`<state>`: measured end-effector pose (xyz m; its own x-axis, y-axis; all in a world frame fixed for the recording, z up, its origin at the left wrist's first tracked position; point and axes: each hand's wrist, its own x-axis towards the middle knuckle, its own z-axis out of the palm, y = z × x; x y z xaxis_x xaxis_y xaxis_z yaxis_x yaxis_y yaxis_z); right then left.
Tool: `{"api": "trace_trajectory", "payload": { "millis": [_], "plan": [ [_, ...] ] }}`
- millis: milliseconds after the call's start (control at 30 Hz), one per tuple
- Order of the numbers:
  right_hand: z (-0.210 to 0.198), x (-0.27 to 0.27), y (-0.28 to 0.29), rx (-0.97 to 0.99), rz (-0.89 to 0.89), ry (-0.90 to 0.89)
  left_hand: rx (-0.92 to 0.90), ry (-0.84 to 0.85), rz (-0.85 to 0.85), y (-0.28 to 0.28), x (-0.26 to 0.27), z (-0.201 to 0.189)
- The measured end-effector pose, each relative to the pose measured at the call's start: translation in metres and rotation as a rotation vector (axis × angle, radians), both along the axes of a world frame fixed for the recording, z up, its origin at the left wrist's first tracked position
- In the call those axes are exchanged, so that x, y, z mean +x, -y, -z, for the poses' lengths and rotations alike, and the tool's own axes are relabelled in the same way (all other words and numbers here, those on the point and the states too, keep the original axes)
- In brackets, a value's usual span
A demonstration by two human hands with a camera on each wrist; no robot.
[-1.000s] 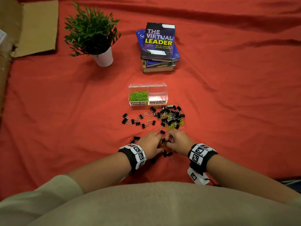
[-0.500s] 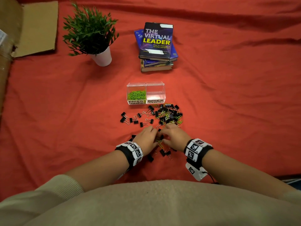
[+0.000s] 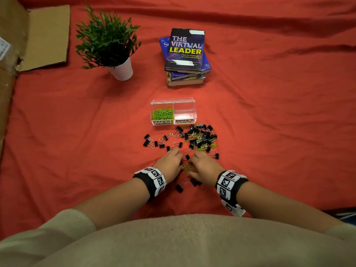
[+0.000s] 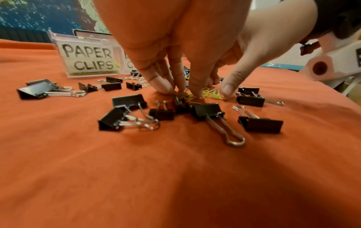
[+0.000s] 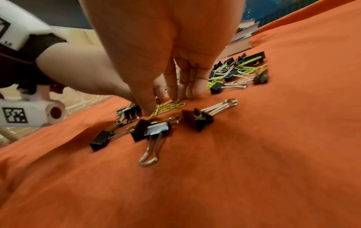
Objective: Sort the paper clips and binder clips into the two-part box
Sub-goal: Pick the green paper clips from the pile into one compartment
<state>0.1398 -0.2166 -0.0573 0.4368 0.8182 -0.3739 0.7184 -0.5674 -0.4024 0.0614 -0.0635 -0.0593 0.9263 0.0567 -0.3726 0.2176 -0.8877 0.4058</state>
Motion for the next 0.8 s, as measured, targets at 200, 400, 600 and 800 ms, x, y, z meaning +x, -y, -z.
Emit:
{"api": "trace_trajectory", "payload": {
  "millis": [200, 400, 600, 800],
  "plan": [
    [0.002, -0.009, -0.006, 0.005, 0.04, -0.017, 0.0, 0.019, -0.019, -0.009, 0.004, -0.002],
    [0.004, -0.011, -0.008, -0.012, 0.073, -0.055, 0.053, 0.008, 0.114, -0.006, 0.002, -0.007],
    [0.004, -0.018, -0.012, -0.035, 0.044, -0.031, 0.171, -0.021, 0.194, -0.005, 0.002, -0.006],
    [0.003, -0.006, -0.011, -0.042, 0.11, -0.104, 0.258, -0.069, 0.276, -0.001, 0.004, -0.002]
  ]
}}
